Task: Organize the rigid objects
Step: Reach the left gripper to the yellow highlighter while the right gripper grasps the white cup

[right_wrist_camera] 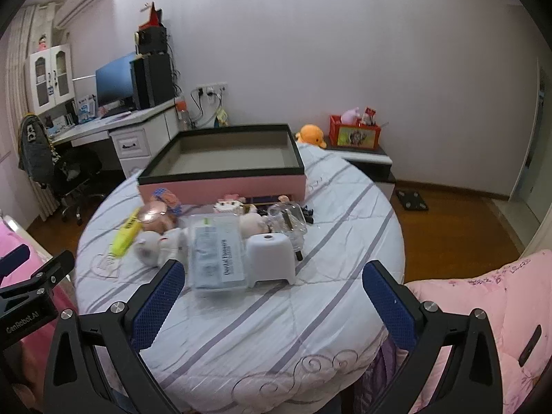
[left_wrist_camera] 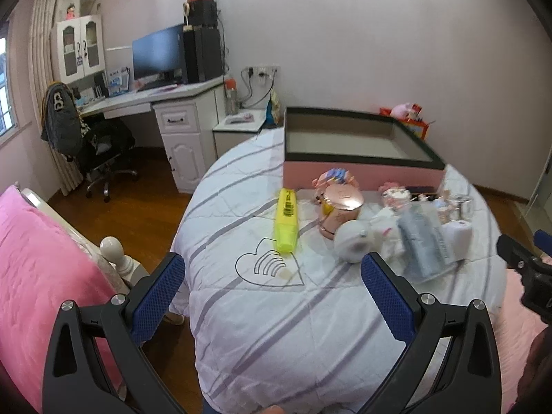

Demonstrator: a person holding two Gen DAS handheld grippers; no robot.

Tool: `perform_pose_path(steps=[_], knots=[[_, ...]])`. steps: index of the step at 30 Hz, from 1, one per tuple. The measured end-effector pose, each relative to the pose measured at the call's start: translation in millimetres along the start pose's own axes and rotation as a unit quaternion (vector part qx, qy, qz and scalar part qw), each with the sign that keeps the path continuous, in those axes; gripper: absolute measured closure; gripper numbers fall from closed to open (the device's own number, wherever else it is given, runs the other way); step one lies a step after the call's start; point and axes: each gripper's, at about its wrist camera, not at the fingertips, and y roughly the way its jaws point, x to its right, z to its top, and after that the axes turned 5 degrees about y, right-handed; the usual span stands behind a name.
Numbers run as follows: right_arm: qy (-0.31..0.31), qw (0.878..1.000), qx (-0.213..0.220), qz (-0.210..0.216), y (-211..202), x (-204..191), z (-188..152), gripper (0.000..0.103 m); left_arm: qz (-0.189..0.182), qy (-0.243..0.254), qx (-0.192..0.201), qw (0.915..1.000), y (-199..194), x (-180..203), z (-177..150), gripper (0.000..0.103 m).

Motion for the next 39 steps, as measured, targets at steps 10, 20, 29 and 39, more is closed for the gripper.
perform_pose_path(steps=[10,20,29,39], knots=[[0.015,0.998,-0.065,0.01,66.0,13.1,9.7,0.01,0.001,0.018,-0.06,0.998,79.3,4.2,12.4,0.0],[0.022,0.993,-0.109,0.028,101.9,17.2,12.9,0.023,0.003,0.02,-0.105,0.9943,134.4,-5.9,14.7,0.0],[0.047,0.988,-0.144,0.032,119.6,24.1,12.1,0.03,-0.031,0.021,-0.12,0.9921,162.2,-11.5,25.4,0.0],[0.039,0.988,-0.142,0.046,131.3,17.0,7.0,0.048,-0.052,0.056,-0.101,0.992,160.8,1.2,29.8,0.055]])
